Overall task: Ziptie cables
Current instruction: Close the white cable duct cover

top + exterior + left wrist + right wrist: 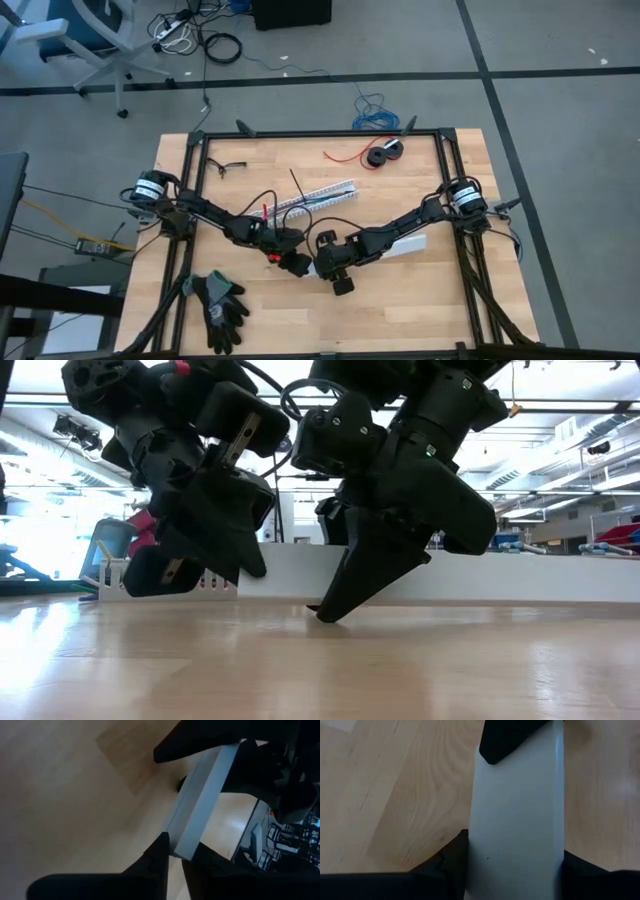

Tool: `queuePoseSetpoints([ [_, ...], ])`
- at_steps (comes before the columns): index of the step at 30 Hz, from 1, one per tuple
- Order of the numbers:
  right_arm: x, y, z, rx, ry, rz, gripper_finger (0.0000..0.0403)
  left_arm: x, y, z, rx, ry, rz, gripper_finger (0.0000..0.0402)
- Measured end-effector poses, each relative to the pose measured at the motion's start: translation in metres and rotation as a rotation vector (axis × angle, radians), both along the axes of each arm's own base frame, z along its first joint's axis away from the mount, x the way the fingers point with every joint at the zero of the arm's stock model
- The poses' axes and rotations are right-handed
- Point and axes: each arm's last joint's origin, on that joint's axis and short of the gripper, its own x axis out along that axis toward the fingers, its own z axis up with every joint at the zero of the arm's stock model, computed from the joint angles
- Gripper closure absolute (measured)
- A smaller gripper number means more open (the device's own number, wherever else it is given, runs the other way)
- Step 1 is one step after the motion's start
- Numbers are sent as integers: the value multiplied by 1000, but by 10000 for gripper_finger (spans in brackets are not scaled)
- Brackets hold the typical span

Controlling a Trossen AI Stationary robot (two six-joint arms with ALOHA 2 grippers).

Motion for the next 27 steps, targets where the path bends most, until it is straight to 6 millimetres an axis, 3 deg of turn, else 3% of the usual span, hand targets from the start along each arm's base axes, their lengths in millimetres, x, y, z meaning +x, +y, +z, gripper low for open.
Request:
queuePoseSetpoints([
  [10, -1, 0, -1, 28, 24, 0, 251, 0, -2, 1, -30, -17, -74, 305],
  [16, -3, 0, -1, 41, 41, -20, 252, 0, -1, 4, -18, -37, -115, 302],
  [22, -4, 0, -2, 43, 53, -28, 254, -3, 4, 20, 13, -88, -131, 302],
  [27, -4, 0, -2, 49, 56, -39, 254, -15, 7, 24, 85, -6, -127, 302],
])
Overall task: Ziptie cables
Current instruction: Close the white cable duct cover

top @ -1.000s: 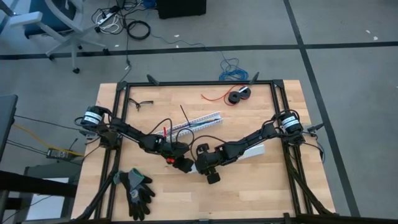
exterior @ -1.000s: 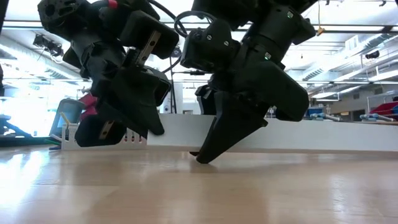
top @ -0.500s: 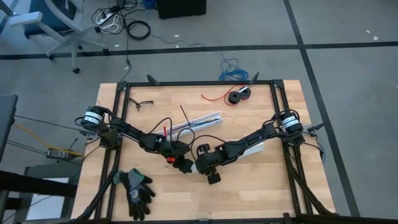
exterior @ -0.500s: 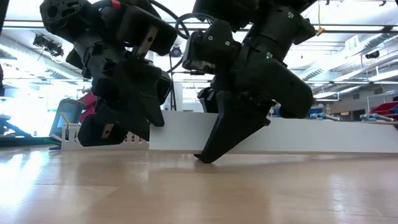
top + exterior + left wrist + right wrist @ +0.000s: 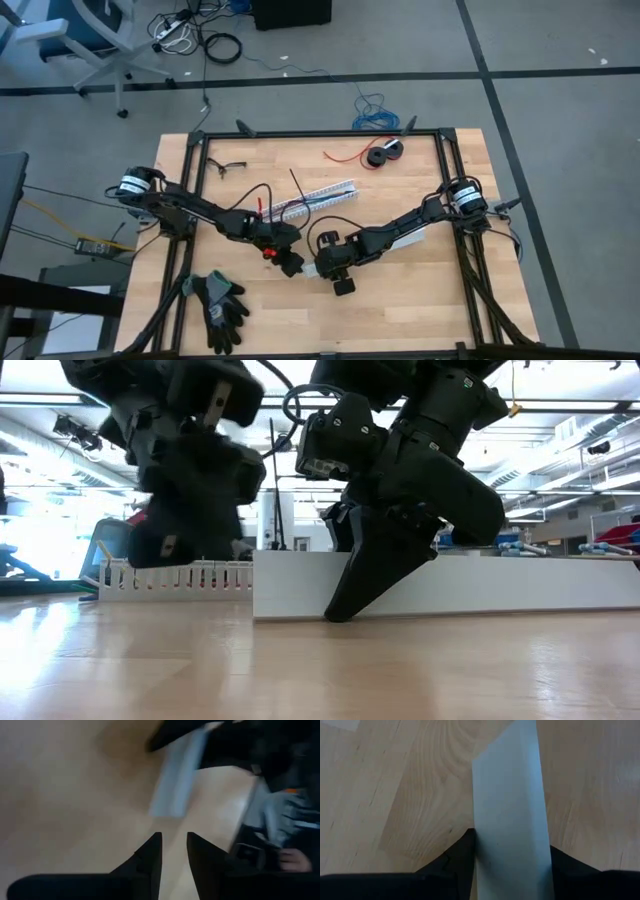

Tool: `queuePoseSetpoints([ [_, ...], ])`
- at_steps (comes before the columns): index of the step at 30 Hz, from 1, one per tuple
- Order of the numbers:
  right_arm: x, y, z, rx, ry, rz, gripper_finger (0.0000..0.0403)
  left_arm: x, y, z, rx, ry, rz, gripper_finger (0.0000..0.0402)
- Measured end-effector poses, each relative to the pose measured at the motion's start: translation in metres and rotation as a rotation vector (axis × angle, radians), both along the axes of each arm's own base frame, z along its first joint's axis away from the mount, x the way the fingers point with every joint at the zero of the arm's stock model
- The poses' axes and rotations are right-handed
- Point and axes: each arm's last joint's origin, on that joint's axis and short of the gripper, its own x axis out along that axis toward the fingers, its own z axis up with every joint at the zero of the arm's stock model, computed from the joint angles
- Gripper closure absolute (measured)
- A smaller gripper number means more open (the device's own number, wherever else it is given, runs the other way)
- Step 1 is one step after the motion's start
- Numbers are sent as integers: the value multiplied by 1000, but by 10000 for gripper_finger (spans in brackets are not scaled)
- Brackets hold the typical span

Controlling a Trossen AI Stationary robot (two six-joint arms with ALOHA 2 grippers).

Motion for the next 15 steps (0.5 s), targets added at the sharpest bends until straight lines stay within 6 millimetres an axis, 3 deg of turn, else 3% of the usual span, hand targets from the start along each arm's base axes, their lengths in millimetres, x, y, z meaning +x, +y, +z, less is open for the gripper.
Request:
queuePoseSetpoints([
  [5, 0, 0, 0, 8, 4, 0, 255, -11, 4, -7, 104, 117, 17, 302],
  [15, 1, -7, 3, 0, -2, 25, 254, -15, 6, -12, 271, 132, -10, 302],
])
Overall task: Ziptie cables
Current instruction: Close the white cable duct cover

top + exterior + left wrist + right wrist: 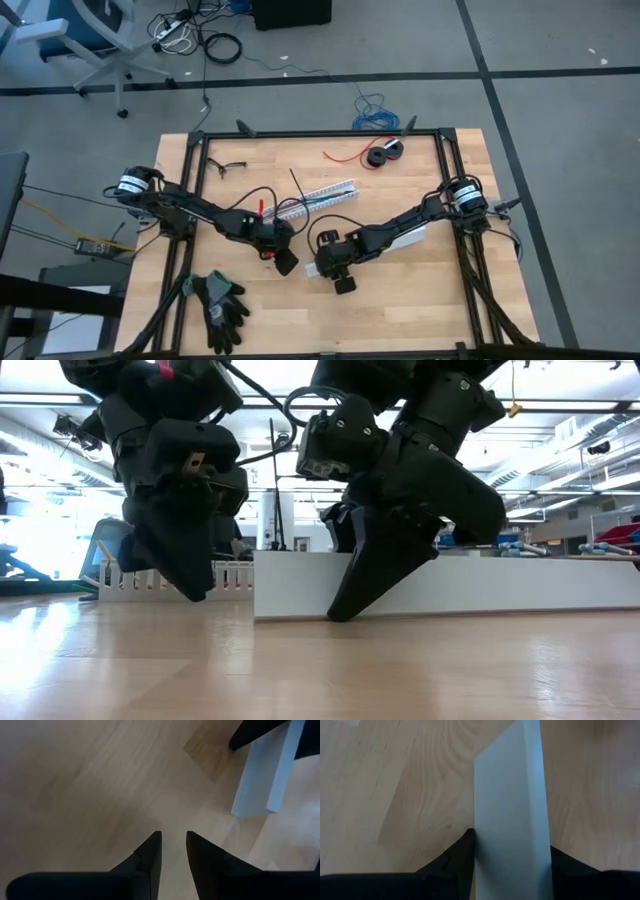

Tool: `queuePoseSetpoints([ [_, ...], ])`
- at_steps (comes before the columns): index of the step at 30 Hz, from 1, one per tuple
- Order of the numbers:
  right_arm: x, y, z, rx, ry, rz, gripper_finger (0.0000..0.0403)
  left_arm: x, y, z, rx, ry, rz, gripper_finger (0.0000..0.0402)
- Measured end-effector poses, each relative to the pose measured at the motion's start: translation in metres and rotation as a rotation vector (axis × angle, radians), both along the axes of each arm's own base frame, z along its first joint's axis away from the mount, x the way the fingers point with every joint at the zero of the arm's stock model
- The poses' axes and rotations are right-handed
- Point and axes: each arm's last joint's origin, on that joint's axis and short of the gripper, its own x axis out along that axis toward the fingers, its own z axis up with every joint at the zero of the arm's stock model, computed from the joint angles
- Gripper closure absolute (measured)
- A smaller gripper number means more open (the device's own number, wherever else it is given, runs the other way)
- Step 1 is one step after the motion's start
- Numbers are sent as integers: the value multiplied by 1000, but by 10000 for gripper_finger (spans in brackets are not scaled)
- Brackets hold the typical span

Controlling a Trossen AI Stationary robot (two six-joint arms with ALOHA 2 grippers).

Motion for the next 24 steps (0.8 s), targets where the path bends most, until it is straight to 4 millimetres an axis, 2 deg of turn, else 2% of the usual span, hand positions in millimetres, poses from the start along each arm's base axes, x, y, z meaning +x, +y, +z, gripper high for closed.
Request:
queuePoseSetpoints([
  [6, 2, -5, 1, -12, -8, 9, 220, 0, 0, 0, 21, -6, -16, 302],
  [18, 6, -14, 3, -160, -57, 78, 80, 0, 1, 0, 82, -19, -35, 303],
  [24, 6, -18, 3, -163, -57, 29, 51, 0, 3, 0, 135, -27, -16, 303],
])
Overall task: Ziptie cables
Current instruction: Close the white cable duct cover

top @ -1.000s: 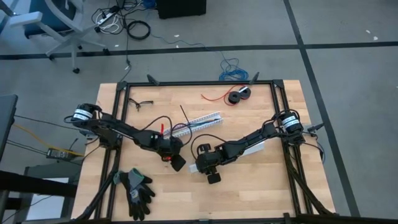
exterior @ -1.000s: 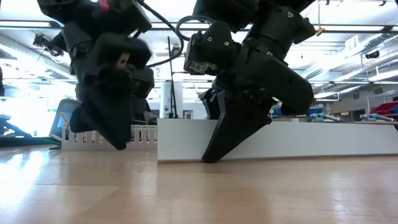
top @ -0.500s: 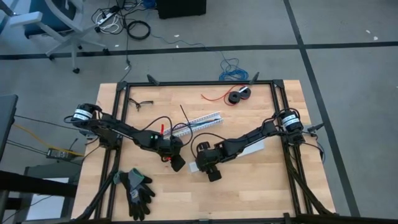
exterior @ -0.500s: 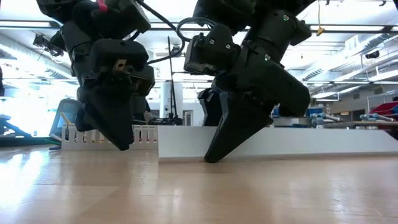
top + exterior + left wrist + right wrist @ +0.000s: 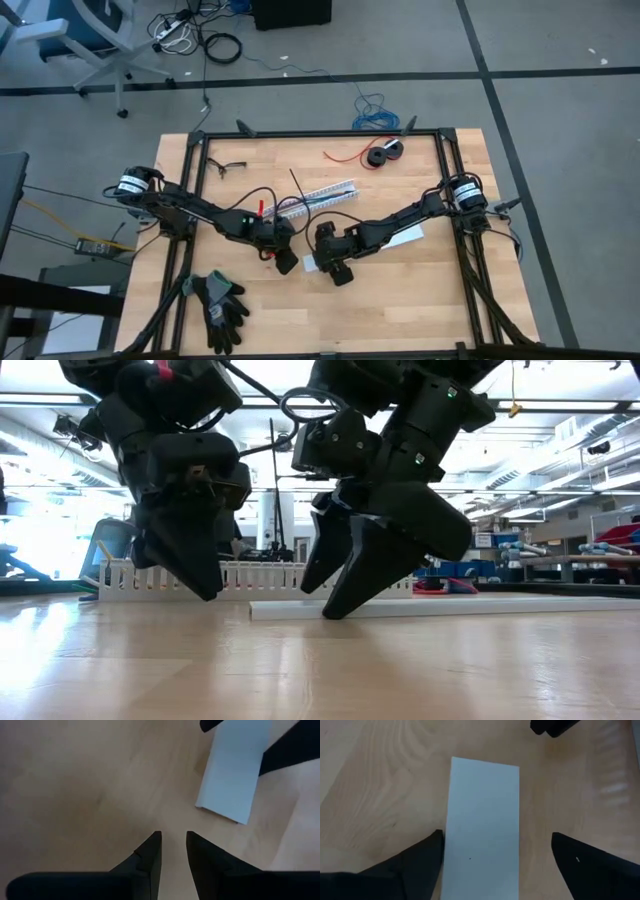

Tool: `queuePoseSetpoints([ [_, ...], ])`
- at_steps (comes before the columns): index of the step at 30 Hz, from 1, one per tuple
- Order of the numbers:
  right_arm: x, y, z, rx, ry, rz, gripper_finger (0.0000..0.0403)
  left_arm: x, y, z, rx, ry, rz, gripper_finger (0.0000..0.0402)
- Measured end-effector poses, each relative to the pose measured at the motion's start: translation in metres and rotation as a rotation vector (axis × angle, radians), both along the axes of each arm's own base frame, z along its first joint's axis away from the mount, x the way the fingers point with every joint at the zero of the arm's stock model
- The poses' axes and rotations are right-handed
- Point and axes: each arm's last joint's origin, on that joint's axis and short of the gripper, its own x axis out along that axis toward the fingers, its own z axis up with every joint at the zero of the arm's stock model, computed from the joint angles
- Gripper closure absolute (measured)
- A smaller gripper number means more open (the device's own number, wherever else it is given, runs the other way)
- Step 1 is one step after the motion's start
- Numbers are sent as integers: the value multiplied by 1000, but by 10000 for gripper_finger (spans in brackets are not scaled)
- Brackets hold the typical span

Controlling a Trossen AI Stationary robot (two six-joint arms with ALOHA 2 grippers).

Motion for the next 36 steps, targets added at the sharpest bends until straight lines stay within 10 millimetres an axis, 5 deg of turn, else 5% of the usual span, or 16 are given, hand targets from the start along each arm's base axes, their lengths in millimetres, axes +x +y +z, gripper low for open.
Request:
queuePoseSetpoints([
  [13, 0, -1, 0, 62, 1, -107, 56, 1, 3, -1, 99, -18, 20, 303],
  [19, 0, -1, 0, 97, -3, -161, 56, 2, 4, 0, 294, -40, -181, 303],
  [25, 1, -3, 3, 53, -40, -205, 57, 6, 6, 3, 405, -86, -141, 303],
  [36, -3, -21, 43, 60, -152, -330, 57, 5, 7, 3, 480, -67, -198, 303],
])
